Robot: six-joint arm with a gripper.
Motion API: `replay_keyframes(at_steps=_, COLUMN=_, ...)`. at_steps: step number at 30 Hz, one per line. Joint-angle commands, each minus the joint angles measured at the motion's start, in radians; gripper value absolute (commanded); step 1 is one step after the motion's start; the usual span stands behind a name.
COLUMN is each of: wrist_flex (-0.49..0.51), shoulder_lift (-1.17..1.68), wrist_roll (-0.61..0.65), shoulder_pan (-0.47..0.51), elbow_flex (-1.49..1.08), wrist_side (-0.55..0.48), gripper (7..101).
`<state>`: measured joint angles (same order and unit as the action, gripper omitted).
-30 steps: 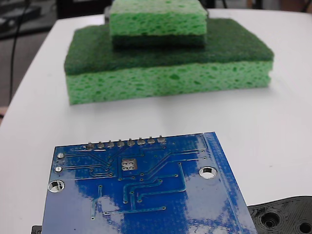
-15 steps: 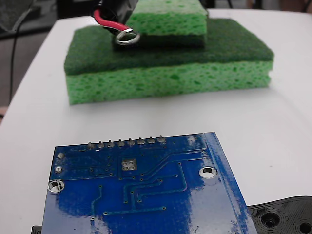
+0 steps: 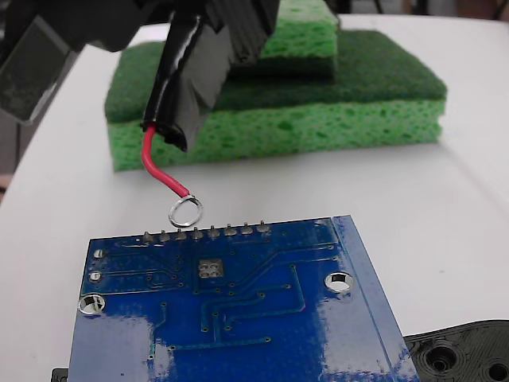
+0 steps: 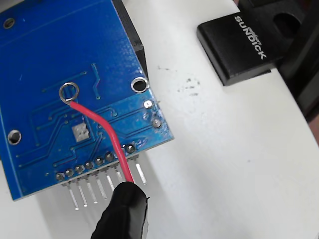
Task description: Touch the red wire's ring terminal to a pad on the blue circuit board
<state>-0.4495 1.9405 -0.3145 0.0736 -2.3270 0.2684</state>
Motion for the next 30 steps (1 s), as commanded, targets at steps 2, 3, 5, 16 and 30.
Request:
replay_keyframes(at_steps=2, wrist_flex=-0.003, shoulder_lift=0.003, wrist_roll=-0.006, shoulder_pan=-0.018, elbow_flex=0.009, wrist_side=0.029, gripper=100.3)
replay_keyframes(at_steps=3, wrist_flex=-0.005, shoulder_lift=0.003, wrist_roll=-0.008, shoulder_pan=-0.025, elbow_flex=0.009, wrist_side=0.037, gripper=100.3)
replay_keyframes(at_steps=5, wrist_flex=-0.009, shoulder_lift=0.002, wrist_roll=-0.014, shoulder_pan=-0.035, elbow_flex=0.009, wrist_side=0.049, gripper=100.3)
replay_keyframes(at_steps=16, wrist_flex=-0.032, shoulder_lift=-0.029, wrist_roll=-0.025, shoulder_pan=-0.040, elbow_flex=0.029, wrist_side=0.060, gripper=100.3)
replay_keyframes(at_steps=30, wrist_flex=-0.035, shoulder_lift=-0.034, wrist_roll=-0.032, shoulder_pan=-0.041, elbow_flex=0.021, wrist_side=0.064, gripper=100.3)
